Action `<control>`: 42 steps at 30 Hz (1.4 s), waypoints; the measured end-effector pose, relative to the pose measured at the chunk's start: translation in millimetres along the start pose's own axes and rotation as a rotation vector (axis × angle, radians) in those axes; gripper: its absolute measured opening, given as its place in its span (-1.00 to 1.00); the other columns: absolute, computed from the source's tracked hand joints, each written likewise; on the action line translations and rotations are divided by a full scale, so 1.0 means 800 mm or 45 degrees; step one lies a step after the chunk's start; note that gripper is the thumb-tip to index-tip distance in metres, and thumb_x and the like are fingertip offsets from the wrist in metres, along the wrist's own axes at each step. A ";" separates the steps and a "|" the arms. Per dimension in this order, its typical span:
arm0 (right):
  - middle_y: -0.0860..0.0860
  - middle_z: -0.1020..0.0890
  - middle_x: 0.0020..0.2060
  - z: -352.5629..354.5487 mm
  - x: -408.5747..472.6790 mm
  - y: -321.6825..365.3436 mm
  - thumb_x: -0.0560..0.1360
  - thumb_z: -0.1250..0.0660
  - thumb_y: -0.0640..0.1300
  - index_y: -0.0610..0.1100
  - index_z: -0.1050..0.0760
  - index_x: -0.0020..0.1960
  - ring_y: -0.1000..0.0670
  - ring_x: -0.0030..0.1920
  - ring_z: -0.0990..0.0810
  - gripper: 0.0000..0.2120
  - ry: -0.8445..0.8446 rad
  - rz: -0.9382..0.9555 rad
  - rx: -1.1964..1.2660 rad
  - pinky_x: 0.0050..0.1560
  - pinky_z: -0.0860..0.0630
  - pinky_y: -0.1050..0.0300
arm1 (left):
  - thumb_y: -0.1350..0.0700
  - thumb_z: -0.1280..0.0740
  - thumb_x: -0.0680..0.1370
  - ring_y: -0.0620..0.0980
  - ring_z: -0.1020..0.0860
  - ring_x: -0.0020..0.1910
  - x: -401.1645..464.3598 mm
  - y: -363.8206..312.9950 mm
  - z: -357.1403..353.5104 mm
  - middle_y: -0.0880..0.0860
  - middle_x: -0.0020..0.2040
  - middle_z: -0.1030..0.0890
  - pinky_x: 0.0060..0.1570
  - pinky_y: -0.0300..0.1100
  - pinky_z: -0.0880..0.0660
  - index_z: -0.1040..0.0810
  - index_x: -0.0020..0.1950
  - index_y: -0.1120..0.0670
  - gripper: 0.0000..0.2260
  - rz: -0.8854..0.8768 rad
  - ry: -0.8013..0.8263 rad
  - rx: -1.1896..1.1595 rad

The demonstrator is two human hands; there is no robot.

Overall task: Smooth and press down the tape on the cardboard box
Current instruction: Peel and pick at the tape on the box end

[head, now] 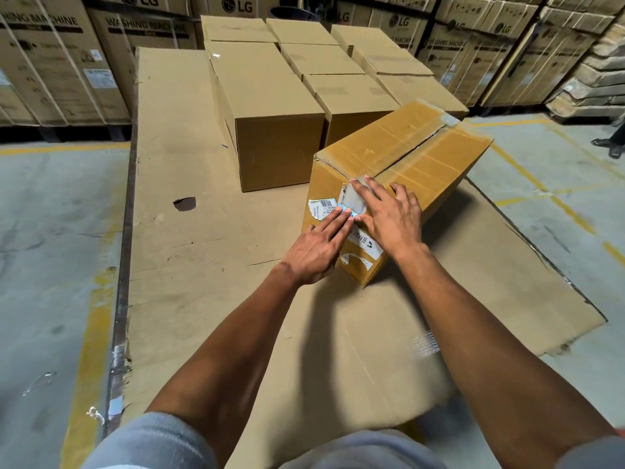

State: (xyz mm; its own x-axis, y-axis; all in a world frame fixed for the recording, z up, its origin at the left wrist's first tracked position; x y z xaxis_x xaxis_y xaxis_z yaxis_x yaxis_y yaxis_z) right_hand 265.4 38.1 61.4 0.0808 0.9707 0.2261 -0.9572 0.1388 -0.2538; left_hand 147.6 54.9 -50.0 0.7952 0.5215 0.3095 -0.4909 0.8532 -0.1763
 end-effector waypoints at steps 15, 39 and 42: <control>0.06 -0.13 0.70 -0.030 0.004 -0.004 0.49 -0.41 0.35 0.20 0.16 0.71 -0.32 0.51 -0.37 0.02 -0.040 0.024 -0.068 0.46 -0.40 -0.32 | 0.11 -0.33 0.66 0.22 -0.17 0.74 -0.032 -0.011 -0.026 0.20 0.76 -0.17 0.26 0.08 -0.55 -0.11 0.76 0.21 -0.29 0.076 0.115 0.069; -0.01 -0.42 0.57 -0.010 0.012 0.051 0.58 -0.46 -0.33 0.04 -0.08 0.70 0.01 0.57 -0.39 -0.14 0.579 0.137 1.792 0.50 -0.42 0.09 | 0.09 -0.28 0.76 0.37 -0.31 0.63 -0.052 -0.002 0.116 0.34 0.65 -0.33 0.59 0.25 -0.34 -0.25 0.69 0.31 -0.45 -0.028 -0.385 -0.186; -0.02 -0.47 0.51 -0.006 0.015 0.054 0.56 -0.45 -0.37 -0.01 -0.14 0.69 0.02 0.52 -0.45 -0.16 0.662 0.155 1.853 0.46 -0.49 0.05 | 0.06 -0.19 0.78 0.35 -0.29 0.63 -0.057 0.000 0.117 0.32 0.66 -0.30 0.64 0.17 -0.28 -0.22 0.70 0.31 -0.45 -0.016 -0.368 -0.229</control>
State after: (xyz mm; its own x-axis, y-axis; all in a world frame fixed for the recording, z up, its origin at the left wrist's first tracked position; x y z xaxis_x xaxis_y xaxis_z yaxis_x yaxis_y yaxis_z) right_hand 226.3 56.9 48.2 -0.2262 0.9631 -0.1456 -0.3742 0.0521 0.9259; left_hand 78.1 30.0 23.2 0.6544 0.5081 0.5600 -0.3906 0.8613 -0.3250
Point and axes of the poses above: each hand's wrist, its own x-axis towards the middle knuckle, its own z-axis out of the back of the hand, y = z × x, the point moved 8 cm from there along x, towards the middle knuckle
